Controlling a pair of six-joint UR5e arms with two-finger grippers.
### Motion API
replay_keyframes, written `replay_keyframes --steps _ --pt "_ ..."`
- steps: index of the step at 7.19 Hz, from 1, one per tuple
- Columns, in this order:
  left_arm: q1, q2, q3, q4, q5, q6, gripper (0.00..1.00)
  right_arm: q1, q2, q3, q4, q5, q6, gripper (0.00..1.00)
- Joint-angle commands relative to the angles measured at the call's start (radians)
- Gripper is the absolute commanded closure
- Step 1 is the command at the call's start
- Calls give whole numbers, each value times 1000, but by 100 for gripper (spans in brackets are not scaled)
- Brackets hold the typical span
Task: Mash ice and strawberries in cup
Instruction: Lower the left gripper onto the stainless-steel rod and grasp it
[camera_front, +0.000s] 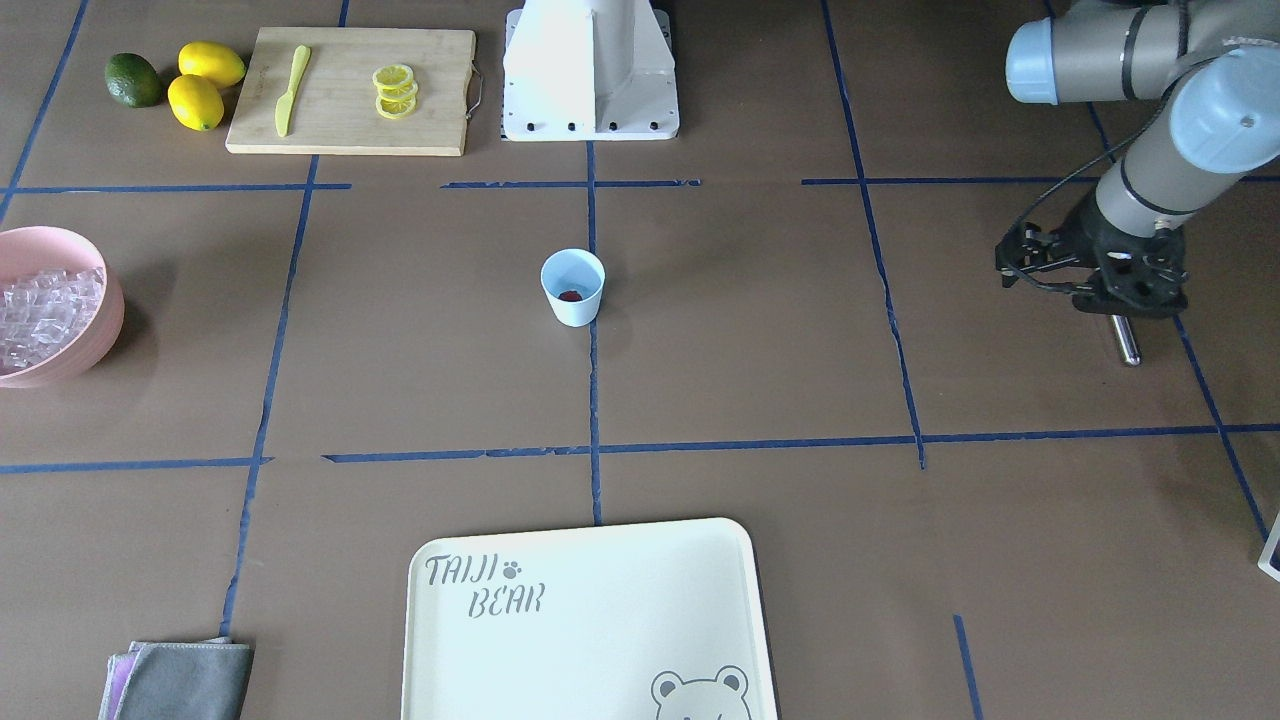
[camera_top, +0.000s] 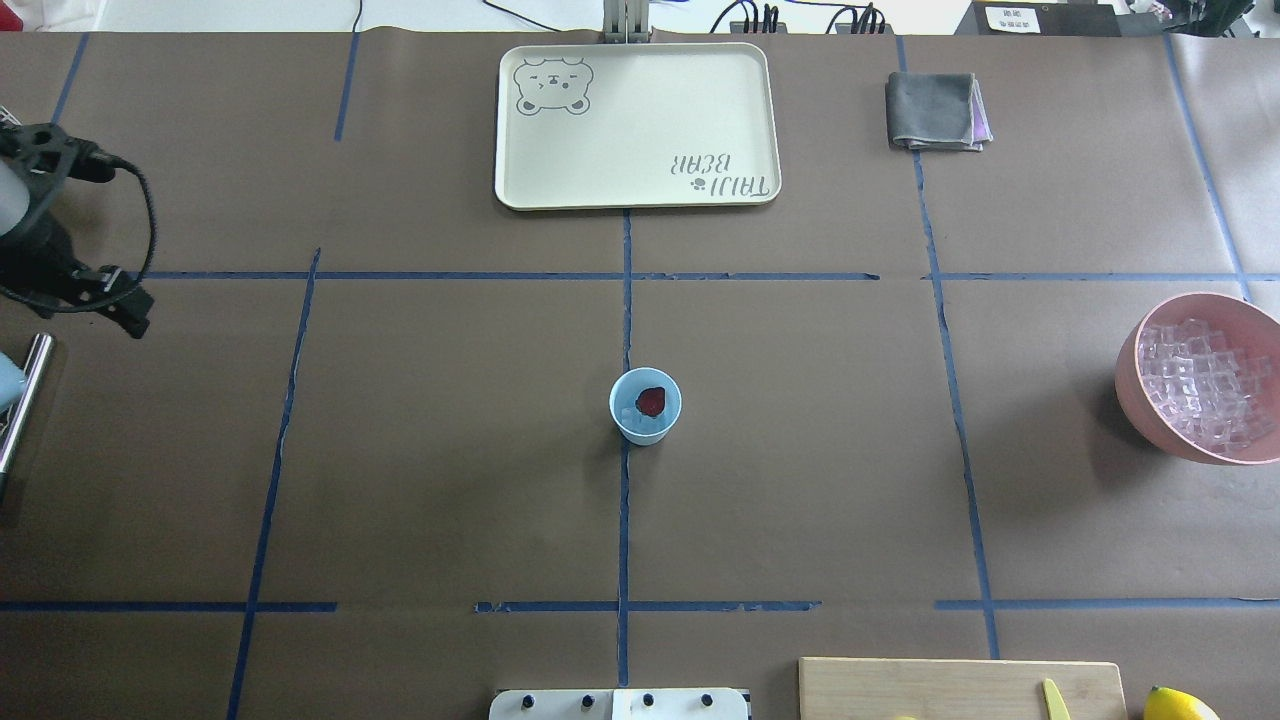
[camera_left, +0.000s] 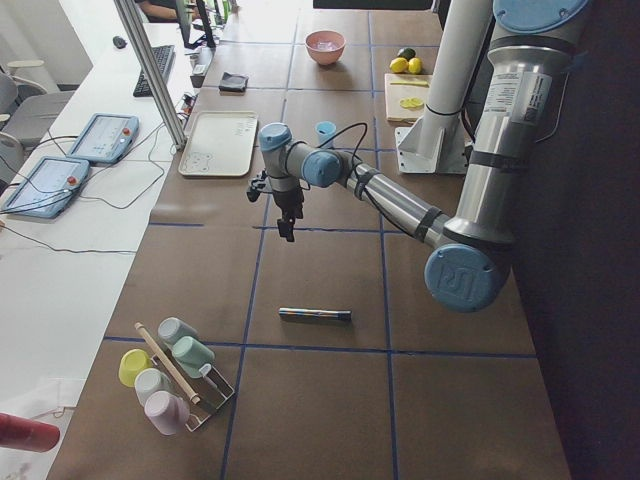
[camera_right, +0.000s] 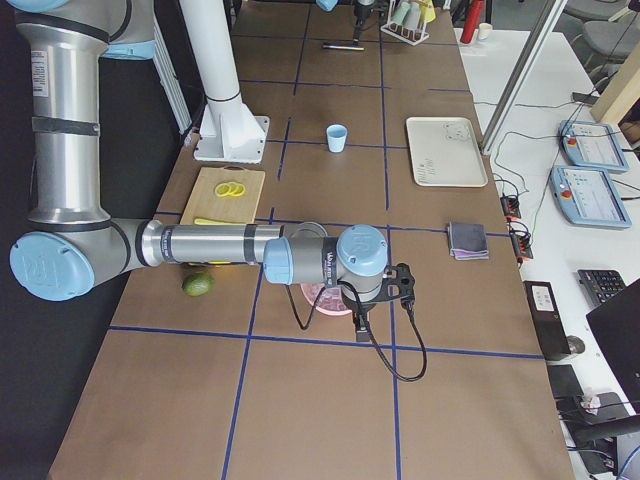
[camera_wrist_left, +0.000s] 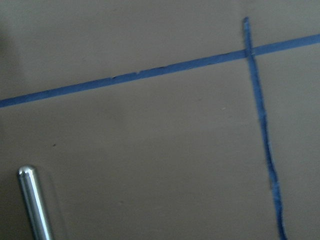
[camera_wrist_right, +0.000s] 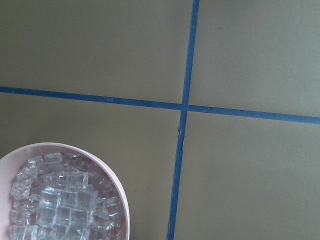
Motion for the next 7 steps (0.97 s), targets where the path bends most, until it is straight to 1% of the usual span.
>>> replay_keyframes --steps 1,2,3,4,6,7 --pt "-33 160 13 -183 -14 6 0 1 -1 5 -1 0 1 1" --pt "-33 179 38 -226 -14 -29 0 -1 1 5 -1 -1 1 1" --pt "-33 206 91 -333 -14 -64 0 -1 1 5 -1 -1 1 1" --pt "-33 225 168 -481 -14 -113 0 -1 1 5 -1 -3 1 1" --pt "-28 229 292 -638 -12 -160 0 -1 1 5 -1 -3 1 1" --pt "-24 214 364 -739 -12 -204 0 -1 1 5 -1 -4 1 1"
